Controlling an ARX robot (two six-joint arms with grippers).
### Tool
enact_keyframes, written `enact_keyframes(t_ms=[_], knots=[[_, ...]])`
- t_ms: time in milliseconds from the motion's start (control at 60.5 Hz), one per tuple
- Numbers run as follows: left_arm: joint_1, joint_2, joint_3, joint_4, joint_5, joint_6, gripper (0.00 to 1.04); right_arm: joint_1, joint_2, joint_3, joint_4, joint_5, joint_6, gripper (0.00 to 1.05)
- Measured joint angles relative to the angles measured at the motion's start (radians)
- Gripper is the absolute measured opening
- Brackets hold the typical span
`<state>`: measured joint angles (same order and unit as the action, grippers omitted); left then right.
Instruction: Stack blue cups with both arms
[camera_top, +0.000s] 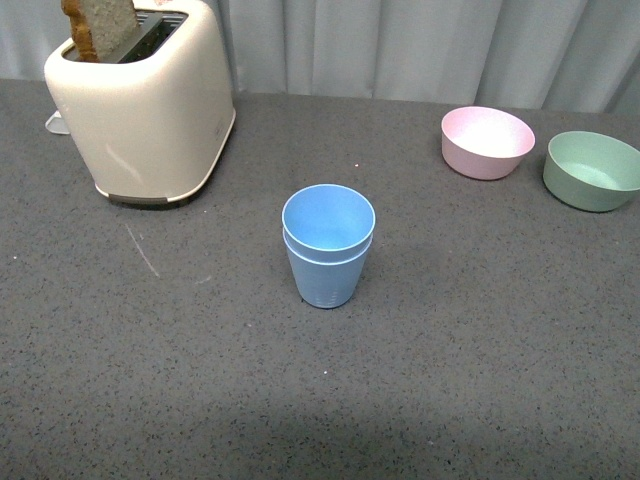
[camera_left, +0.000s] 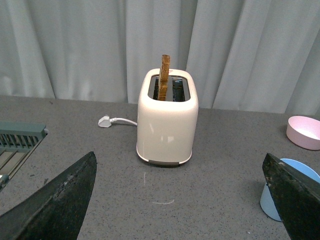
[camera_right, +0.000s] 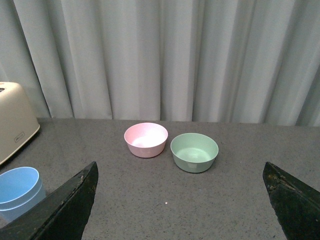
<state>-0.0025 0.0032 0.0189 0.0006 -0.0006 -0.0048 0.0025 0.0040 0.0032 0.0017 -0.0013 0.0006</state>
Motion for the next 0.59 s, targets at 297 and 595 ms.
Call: enact_keyframes(t_ms=[297, 595], knots=[[0.0, 0.0, 0.0, 0.0, 0.0, 0.0, 0.98, 0.0, 0.0, 0.0, 0.0, 0.0, 0.0, 0.95], [0.0, 0.0, 0.0, 0.0, 0.0, 0.0, 0.98, 0.0, 0.0, 0.0, 0.0, 0.0, 0.0, 0.95]])
